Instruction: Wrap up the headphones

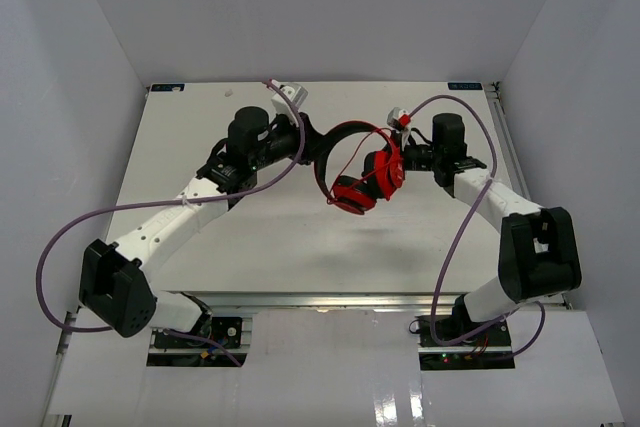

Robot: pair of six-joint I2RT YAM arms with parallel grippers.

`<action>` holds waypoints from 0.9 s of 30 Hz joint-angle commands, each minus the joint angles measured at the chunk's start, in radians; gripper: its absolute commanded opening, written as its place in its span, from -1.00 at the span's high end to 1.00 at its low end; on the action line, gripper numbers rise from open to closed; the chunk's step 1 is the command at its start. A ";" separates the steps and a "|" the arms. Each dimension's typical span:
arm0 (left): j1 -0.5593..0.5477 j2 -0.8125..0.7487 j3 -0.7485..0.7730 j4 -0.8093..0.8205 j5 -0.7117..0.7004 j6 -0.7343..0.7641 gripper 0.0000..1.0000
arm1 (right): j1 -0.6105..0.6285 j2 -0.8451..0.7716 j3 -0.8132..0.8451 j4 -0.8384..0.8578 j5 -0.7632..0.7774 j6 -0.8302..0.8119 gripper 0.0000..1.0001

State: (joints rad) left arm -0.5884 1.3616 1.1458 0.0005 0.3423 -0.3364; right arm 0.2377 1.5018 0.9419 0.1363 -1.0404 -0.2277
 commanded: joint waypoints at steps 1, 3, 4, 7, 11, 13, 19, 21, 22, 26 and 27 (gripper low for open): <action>-0.001 -0.092 0.031 0.183 -0.065 -0.214 1.00 | 0.009 0.046 -0.070 0.540 -0.125 0.482 0.47; -0.001 -0.108 0.012 0.225 -0.113 -0.275 1.00 | 0.016 0.069 -0.112 0.774 -0.139 0.636 0.54; -0.001 -0.118 0.000 0.249 -0.142 -0.300 1.00 | 0.020 0.080 -0.130 0.875 -0.144 0.721 0.57; -0.001 -0.138 -0.024 0.291 -0.254 -0.354 1.00 | 0.023 0.090 -0.164 1.016 -0.143 0.869 0.62; -0.001 -0.147 -0.061 0.348 -0.432 -0.427 1.00 | 0.022 0.057 -0.213 1.031 -0.117 0.889 0.72; -0.001 -0.125 -0.059 0.348 -0.477 -0.461 1.00 | 0.023 0.025 -0.229 1.004 -0.093 0.860 0.83; -0.002 -0.037 -0.041 0.294 -0.564 -0.563 1.00 | 0.035 -0.027 -0.253 0.898 -0.062 0.784 0.85; -0.002 -0.013 -0.046 0.297 -0.572 -0.587 1.00 | 0.040 -0.038 -0.262 0.860 -0.056 0.755 0.85; -0.002 -0.004 -0.049 0.302 -0.571 -0.595 1.00 | 0.042 -0.043 -0.268 0.847 -0.054 0.745 0.85; -0.002 0.003 -0.079 0.339 -0.560 -0.581 1.00 | 0.043 -0.073 -0.268 0.738 -0.038 0.623 0.78; -0.002 0.001 -0.084 0.343 -0.559 -0.571 1.00 | 0.043 -0.089 -0.259 0.679 -0.028 0.545 0.70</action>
State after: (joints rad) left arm -0.5892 1.3927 1.0665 0.2510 -0.2000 -0.8709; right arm 0.2762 1.4685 0.6725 0.9699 -1.1026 0.5247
